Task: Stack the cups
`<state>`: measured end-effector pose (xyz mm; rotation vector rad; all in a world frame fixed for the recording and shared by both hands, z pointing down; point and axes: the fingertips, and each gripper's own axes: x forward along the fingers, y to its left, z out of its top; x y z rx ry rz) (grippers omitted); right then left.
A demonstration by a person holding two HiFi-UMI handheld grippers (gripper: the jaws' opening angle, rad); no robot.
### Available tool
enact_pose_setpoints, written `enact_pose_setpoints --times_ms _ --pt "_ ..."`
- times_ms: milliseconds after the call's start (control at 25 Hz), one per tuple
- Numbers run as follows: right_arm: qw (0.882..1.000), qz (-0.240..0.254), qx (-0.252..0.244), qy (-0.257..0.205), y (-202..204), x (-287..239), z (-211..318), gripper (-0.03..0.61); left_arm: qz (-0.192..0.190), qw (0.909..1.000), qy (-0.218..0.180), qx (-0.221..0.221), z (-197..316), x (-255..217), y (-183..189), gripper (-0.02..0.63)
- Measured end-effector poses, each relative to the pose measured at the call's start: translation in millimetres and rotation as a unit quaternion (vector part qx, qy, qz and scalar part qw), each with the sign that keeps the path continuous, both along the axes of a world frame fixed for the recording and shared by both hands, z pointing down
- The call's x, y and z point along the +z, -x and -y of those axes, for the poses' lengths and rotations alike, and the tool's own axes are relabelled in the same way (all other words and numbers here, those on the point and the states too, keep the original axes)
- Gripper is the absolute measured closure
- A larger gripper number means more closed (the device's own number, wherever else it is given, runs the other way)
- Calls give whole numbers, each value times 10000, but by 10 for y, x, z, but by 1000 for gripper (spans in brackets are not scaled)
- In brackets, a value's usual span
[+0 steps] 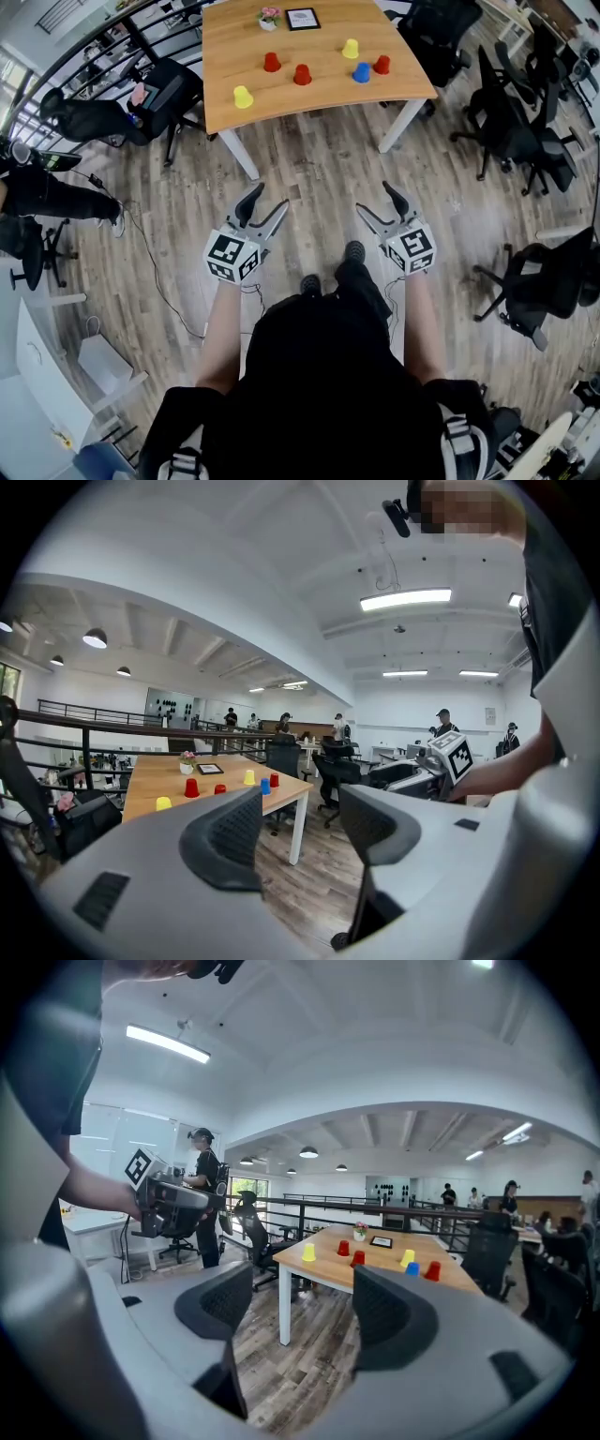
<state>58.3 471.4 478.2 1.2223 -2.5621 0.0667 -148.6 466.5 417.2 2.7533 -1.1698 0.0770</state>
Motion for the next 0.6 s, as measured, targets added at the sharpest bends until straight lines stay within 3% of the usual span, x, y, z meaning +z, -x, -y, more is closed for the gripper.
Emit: enact_pose_setpoints --times_ms 240,600 --pt "9997 210 43 121 -146 72 127 247 43 9999 91 -28 136 64 -89 347" --pt "9975 674 -3 195 -412 84 882 267 110 9995 111 -265 752 78 -304 347"
